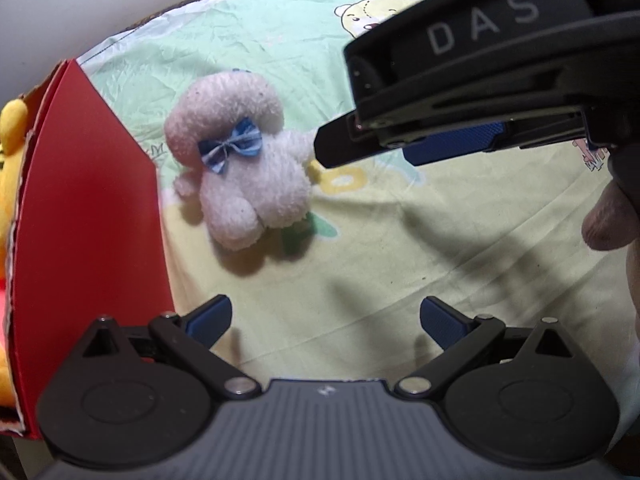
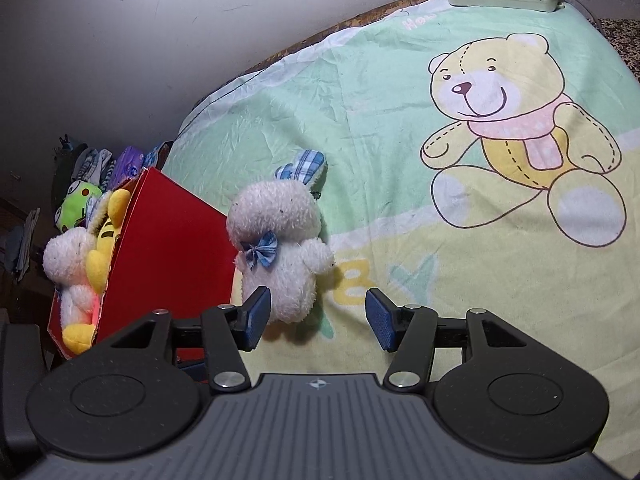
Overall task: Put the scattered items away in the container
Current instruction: 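Move the right gripper down onto the pink-white plush with blue bow, then close the right gripper on the pink-white plush's body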
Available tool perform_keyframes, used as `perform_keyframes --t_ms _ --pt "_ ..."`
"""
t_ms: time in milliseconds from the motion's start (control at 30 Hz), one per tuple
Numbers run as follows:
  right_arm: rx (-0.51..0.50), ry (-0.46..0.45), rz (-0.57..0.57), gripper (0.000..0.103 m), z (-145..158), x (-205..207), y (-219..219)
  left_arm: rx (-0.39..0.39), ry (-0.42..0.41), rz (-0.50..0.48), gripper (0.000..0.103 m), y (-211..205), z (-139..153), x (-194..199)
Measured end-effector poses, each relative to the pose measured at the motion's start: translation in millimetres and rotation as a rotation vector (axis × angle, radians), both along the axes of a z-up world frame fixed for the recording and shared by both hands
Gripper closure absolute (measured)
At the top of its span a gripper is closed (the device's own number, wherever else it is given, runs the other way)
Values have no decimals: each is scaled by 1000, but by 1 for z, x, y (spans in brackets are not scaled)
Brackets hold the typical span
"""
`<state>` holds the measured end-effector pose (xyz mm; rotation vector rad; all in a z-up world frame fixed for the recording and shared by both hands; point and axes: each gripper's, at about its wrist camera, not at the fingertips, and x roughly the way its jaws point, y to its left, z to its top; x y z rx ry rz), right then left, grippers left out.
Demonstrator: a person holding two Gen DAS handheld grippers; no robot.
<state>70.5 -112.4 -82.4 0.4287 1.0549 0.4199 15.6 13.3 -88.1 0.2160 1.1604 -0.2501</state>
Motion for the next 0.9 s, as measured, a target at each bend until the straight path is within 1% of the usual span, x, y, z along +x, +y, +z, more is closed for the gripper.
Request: perform_keyframes --t_ms 167,467,700,867,900 --pt "13 26 16 47 -10 11 4 -10 -45 -1 3 6 -6 4" --pt "2 58 72 47 -27 30 19 -45 -45 5 3 10 -21 20" --pt "22 77 115 47 -38 42 28 -75 -74 14 4 14 -27 34" --pt "56 84 115 52 -43 44 32 -81 -90 4 4 14 -28 38" --pt "64 85 115 55 -44 44 32 -82 -91 0 4 13 -28 38"
